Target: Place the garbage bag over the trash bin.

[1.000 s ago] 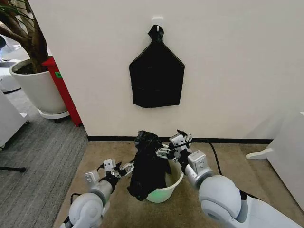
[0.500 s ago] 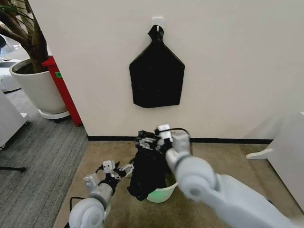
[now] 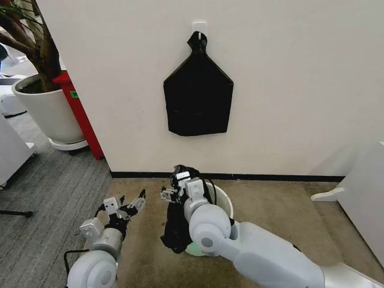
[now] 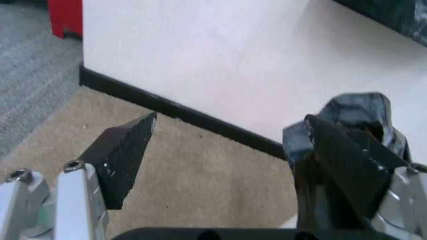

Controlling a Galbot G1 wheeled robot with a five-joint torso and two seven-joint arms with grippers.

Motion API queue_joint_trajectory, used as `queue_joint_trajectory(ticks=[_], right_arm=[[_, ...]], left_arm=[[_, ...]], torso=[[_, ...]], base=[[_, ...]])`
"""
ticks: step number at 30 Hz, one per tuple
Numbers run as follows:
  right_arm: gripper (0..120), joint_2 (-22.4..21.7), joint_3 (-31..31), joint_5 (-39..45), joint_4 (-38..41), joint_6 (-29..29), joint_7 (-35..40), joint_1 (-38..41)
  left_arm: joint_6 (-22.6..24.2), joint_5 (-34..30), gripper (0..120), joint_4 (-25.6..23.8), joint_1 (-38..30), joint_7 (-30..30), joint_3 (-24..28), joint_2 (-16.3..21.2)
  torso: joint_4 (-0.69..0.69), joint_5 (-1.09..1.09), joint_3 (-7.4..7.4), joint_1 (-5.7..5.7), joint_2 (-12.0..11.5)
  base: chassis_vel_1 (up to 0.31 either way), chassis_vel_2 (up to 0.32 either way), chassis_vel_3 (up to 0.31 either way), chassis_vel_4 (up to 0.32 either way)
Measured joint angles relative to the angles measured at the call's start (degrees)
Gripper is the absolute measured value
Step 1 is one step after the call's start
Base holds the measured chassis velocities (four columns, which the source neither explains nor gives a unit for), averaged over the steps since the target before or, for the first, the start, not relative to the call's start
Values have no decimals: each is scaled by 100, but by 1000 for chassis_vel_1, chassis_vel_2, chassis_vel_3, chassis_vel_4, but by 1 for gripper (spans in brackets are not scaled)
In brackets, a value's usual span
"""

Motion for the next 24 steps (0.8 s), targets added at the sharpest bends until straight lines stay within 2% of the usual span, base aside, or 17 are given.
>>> queue_joint_trajectory(ticks=[17, 23, 24], right_arm=[[100, 69, 58, -494, -503, 25, -258, -463], [83, 59, 92, -597, -576, 109, -315, -564], [83, 59, 92, -597, -576, 109, -315, -564]], left_arm=[[-108, 98, 90, 34, 52, -4, -133, -19], [-116, 110, 90, 15, 72, -2, -142, -28], [-116, 110, 90, 15, 72, -2, -142, -28]], torso=[[0, 2, 0, 0, 0], [0, 2, 0, 0, 0], [0, 2, 0, 0, 0]], base=[[0, 0, 0, 0], [0, 0, 0, 0], [0, 0, 0, 0]])
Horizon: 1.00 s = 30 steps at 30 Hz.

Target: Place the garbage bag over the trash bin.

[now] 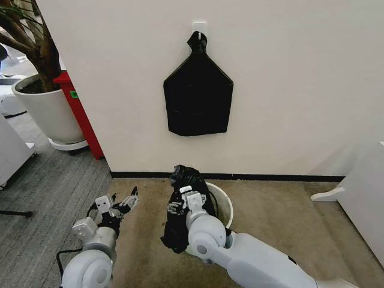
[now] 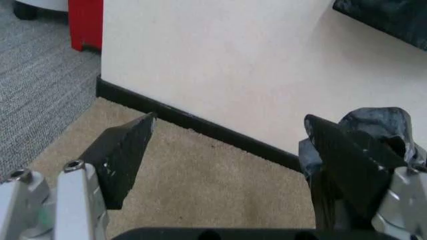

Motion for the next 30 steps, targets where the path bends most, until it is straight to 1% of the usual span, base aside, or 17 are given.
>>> queue_joint_trajectory(ticks=[6, 7, 11, 14, 15, 17, 22, 23, 24, 30], right_arm=[[63, 22, -16, -41, -12, 41, 7, -8], [63, 22, -16, -41, -12, 41, 7, -8], [46, -12, -57, -37, 34, 46, 46, 11], [34, -26, -88, -13, 93, 46, 93, 13], [34, -26, -88, -13, 93, 46, 93, 13], [25, -27, -115, 0, 123, 51, 129, 14], [5, -25, -180, 10, 173, 65, 186, 12], [5, -25, -180, 10, 173, 65, 186, 12], [1, -30, -187, 13, 184, 69, 195, 11], [0, -125, -170, 39, 295, 140, 272, 28]], left_arm=[[-3, 4, 90, -14, -1, 3, 0, -9], [-3, 4, 90, -14, -1, 3, 0, -9], [-5, 12, 90, -1, -11, 9, 14, -14], [-11, 45, 90, 38, -24, 12, 72, -25], [-11, 45, 90, 38, -24, 12, 72, -25], [-16, 78, 90, 63, -40, 15, 128, -44], [-19, 126, 90, 104, -73, 18, 240, -68], [-19, 126, 90, 104, -73, 18, 240, -68], [-20, 134, 90, 123, -85, 19, 266, -66], [-2, 95, 90, 310, -172, 126, 609, 52]], torso=[[0, 0, 0, 0, 0], [0, 0, 0, 0, 0], [0, 0, 0, 0, 0], [0, 0, 0, 0, 0], [0, 0, 0, 0, 0], [0, 0, 0, 0, 0], [0, 0, 0, 0, 0], [0, 0, 0, 0, 0], [0, 0, 0, 0, 0], [0, 0, 0, 0, 0]], base=[[0, 0, 0, 0], [0, 0, 0, 0], [0, 0, 0, 0], [0, 0, 0, 0], [0, 0, 0, 0], [0, 0, 0, 0], [0, 0, 0, 0], [0, 0, 0, 0], [0, 0, 0, 0], [0, 0, 0, 0]])
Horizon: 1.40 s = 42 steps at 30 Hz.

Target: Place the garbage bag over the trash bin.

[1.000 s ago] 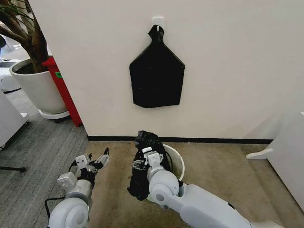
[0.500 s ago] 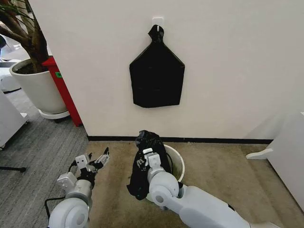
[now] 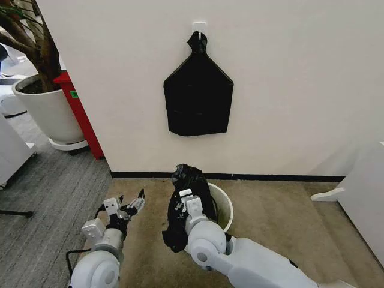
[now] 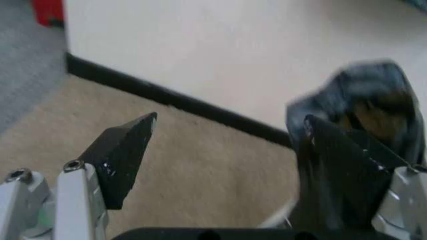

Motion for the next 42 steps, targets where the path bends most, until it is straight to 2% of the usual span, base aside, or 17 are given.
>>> queue_joint_trajectory(ticks=[6, 12, 22, 35, 42], right_arm=[[0, -23, 68, 34, 149, 23, 65, 41], [0, -35, 110, 44, 213, 23, 86, 56], [0, -55, 105, 52, 226, 23, 73, 141], [0, -64, 48, 41, 159, 42, 28, 192], [0, -34, -47, 30, 120, 62, -8, 261]], left_arm=[[152, -302, 90, 105, -177, 225, 444, 146], [244, -366, 90, 487, -438, 417, 743, 159], [363, -836, 90, 871, -709, 557, 909, 252], [496, -1116, 90, 1077, -1126, 538, 1022, 231], [659, -1646, 88, 1303, -1374, 411, 1072, 215]], torso=[[0, 0, 0, 0, 0], [-1, 0, 0, 0, 0], [0, 0, 0, 0, 0], [0, 0, 0, 0, 0], [0, -1, 0, 0, 0]], base=[[0, 0, 0, 0], [0, 0, 0, 0], [0, 0, 0, 0], [0, 0, 0, 0], [0, 0, 0, 0]])
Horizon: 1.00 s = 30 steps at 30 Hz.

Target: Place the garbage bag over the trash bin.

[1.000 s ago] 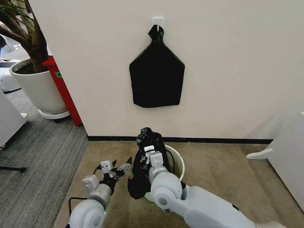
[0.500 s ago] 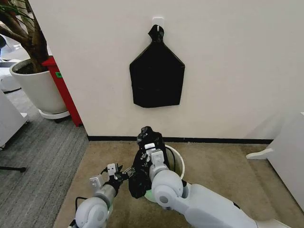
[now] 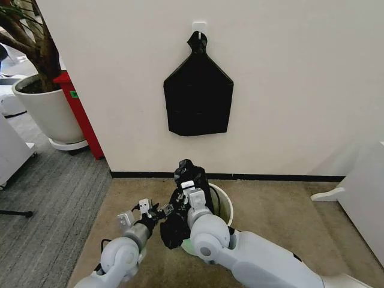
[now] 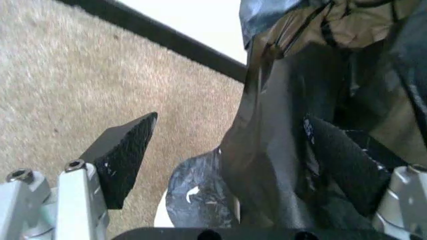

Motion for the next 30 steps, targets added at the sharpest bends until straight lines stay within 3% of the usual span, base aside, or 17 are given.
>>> queue_joint_trajectory(ticks=[10, 14, 18, 24, 30], right_arm=[[0, -18, -21, -40, -24, 23, -57, -14], [0, -27, -7, -59, -27, 53, -73, -14], [0, -42, -3, -81, -27, 66, -90, -40], [0, -61, 0, -129, -21, 112, -110, -104], [0, -88, 1, -129, -1, 136, -110, -98]], left_arm=[[642, -281, 82, -93, -201, -66, 66, 65], [1223, -304, 72, -111, -374, -356, 151, 148], [1339, -264, 66, -127, -438, -444, 200, 150], [1589, -315, 77, -26, -700, -737, 408, 138], [1885, -585, 78, 109, -966, -857, 490, 99]], torso=[[0, 0, 0, 0, 0], [0, -1, 0, 0, 0], [0, 0, 0, 0, 0], [0, 0, 0, 0, 0], [1, 1, 0, 0, 0]], base=[[0, 0, 0, 0], [0, 0, 0, 0], [0, 0, 0, 0], [0, 0, 0, 0], [0, 0, 0, 0]])
